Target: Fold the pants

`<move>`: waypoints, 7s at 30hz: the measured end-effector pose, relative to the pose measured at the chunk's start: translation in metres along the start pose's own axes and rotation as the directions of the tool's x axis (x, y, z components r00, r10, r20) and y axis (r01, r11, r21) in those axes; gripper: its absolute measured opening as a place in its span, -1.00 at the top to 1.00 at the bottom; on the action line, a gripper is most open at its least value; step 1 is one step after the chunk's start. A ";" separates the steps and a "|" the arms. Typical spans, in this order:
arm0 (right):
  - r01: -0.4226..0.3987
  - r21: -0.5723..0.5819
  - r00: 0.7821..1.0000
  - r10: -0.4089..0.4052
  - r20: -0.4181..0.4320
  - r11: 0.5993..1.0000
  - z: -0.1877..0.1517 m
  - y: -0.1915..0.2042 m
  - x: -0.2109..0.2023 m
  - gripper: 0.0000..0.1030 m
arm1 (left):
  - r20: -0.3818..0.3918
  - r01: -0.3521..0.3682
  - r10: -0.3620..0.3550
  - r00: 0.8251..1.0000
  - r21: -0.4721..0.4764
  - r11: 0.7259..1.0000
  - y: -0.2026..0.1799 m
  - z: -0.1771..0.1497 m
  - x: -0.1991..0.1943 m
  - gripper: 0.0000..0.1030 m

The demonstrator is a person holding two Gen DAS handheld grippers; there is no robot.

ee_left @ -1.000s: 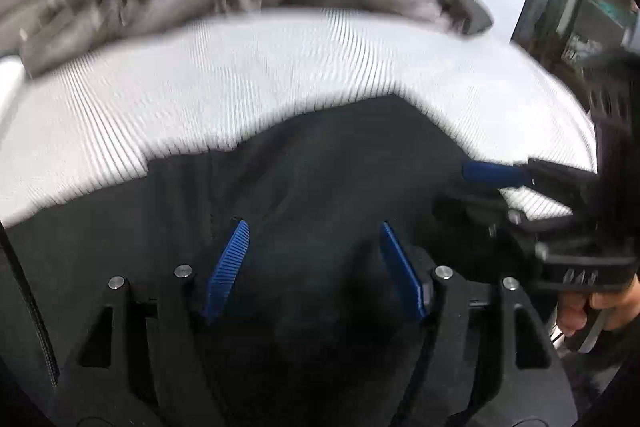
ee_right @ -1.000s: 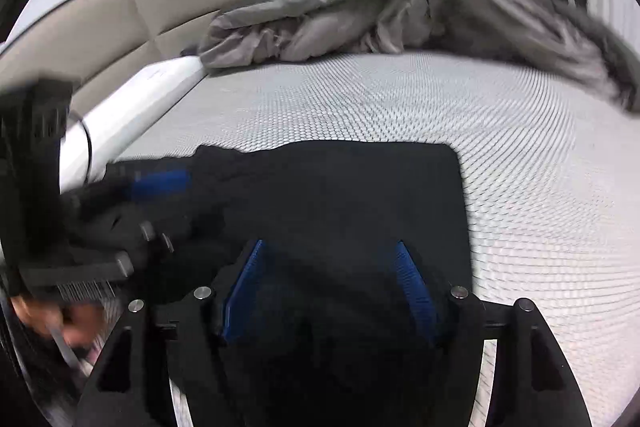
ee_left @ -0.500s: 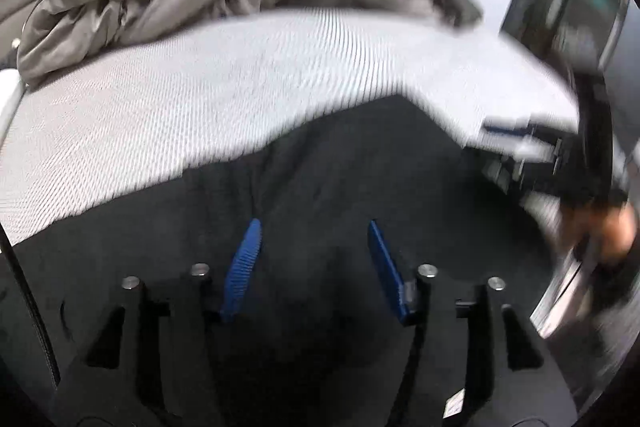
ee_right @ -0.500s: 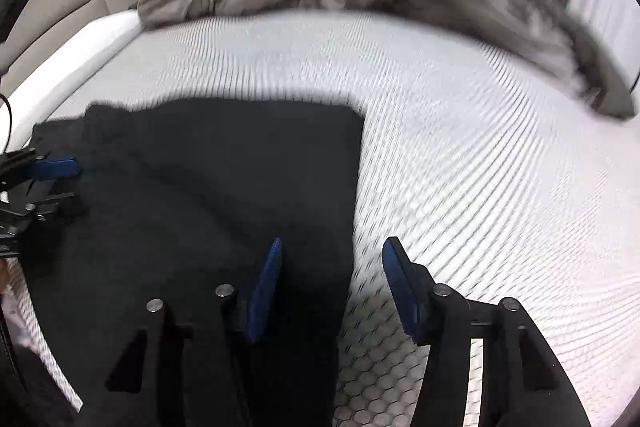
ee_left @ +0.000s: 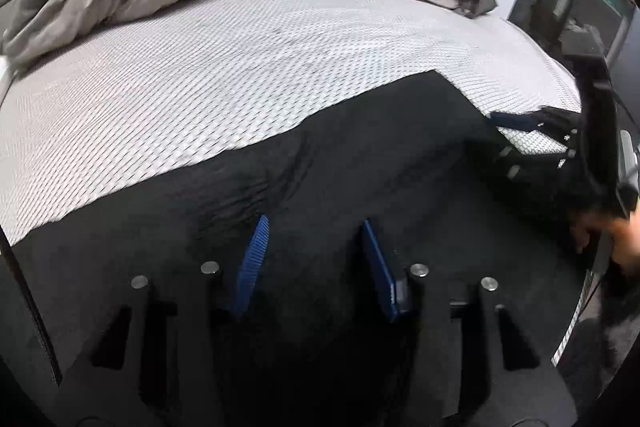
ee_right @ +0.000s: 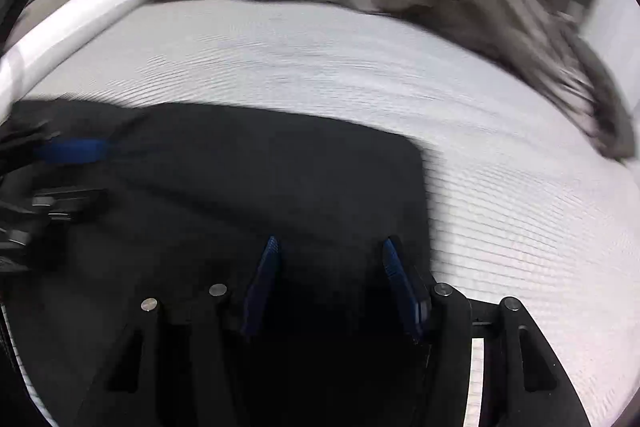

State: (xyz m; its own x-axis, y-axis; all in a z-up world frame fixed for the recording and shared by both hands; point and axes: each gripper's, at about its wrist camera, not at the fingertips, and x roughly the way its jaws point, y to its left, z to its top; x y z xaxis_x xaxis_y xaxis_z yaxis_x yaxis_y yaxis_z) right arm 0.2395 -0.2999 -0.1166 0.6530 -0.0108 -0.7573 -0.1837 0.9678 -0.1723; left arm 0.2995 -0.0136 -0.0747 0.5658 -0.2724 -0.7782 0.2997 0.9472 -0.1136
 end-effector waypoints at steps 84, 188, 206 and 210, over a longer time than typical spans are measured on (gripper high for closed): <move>-0.567 0.446 0.809 0.569 0.146 0.693 -0.105 -0.109 -0.027 -0.14 | 0.119 0.001 0.020 0.993 -0.174 0.985 0.006 -0.057 -0.094 -0.23; -0.685 0.377 0.703 0.702 0.115 0.623 -0.078 -0.082 -0.026 0.63 | 0.094 -0.129 0.162 0.982 -0.285 0.950 0.009 -0.062 -0.076 -0.56; -0.759 0.412 0.596 0.793 0.127 0.504 -0.073 -0.079 -0.028 -0.08 | 0.090 -0.136 0.164 0.982 -0.258 0.956 -0.002 -0.060 -0.070 -0.56; -0.728 0.361 0.648 0.757 0.087 0.582 -0.073 -0.063 -0.025 0.44 | 0.097 -0.139 0.169 0.981 -0.260 0.956 0.000 -0.060 -0.072 -0.56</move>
State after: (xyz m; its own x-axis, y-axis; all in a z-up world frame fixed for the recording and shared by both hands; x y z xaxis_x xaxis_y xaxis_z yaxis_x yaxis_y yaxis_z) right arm 0.1817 -0.3792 -0.1328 0.3481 0.7470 -0.5664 -0.3173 0.6624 0.6787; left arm 0.2130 0.0156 -0.0555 0.6797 -0.1239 -0.7230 0.0082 0.9869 -0.1614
